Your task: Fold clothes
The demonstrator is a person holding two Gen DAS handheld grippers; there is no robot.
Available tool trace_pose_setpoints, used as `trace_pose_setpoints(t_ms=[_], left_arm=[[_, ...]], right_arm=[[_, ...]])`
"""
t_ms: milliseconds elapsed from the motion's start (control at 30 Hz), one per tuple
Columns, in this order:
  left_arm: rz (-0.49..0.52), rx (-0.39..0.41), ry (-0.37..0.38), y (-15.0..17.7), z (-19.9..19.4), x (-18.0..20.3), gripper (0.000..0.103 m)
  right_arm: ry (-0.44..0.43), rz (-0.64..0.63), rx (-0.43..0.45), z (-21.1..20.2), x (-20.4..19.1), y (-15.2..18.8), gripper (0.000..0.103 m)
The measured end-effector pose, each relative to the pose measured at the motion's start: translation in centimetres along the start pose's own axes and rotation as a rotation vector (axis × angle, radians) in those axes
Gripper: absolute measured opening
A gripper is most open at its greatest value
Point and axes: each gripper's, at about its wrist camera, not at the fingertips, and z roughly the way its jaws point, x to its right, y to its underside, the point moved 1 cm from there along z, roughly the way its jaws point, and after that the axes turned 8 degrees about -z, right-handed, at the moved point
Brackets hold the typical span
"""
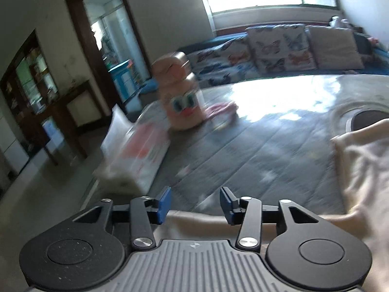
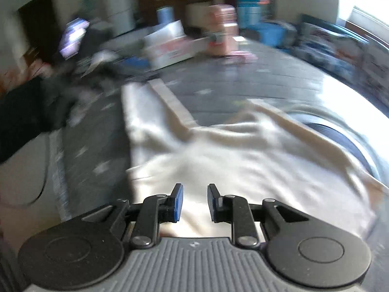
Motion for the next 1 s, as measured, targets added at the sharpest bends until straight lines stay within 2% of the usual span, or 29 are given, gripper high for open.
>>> trace_pose_setpoints(t_ms=[167,267,333,500,700,733,767,800,867,1000], left_arm=[[0.027,0.016,0.124,-2.0,-0.3,4.4,0.057],[0.058,-0.002,0.176,-2.5,0.9,7.2,0.059],[0.072,-0.025,0.205,-2.7,2.0,8.9,0.059],[0.057,-0.086,0.251,-3.2,4.6,11.2,0.061],[0.079,-0.098,0.307,-3.1,5.2,12.8,0.059],[0.082,-0.099,0.322,-3.0,5.1,13.0,0.053],[0.084,-0.099,0.337,-2.9,5.0,13.1,0.040],[0.081,-0.103,0.350,-2.9,5.0,13.2,0.034],[0.081,-0.104,0.364,-2.9,4.9,13.4,0.013],[0.082,-0.095,0.371,-3.1,4.7,13.4,0.011]], right_arm=[[0.150,0.173,0.038,-1.8,7.2,1.3,0.026],[0.227,0.268,0.049,-2.3,11.6,2.6,0.027],[0.255,0.327,0.054,-2.4,13.9,3.6,0.031],[0.281,0.452,0.056,-2.0,18.4,5.7,0.032],[0.272,0.450,0.062,-1.4,19.5,6.0,0.034],[0.269,0.447,0.065,-1.3,19.6,5.9,0.034],[0.265,0.444,0.067,-1.2,19.5,5.7,0.034],[0.262,0.441,0.069,-1.0,19.5,5.5,0.034],[0.254,0.432,0.075,-0.9,19.4,5.0,0.034],[0.234,0.410,0.090,-0.7,18.7,3.9,0.034]])
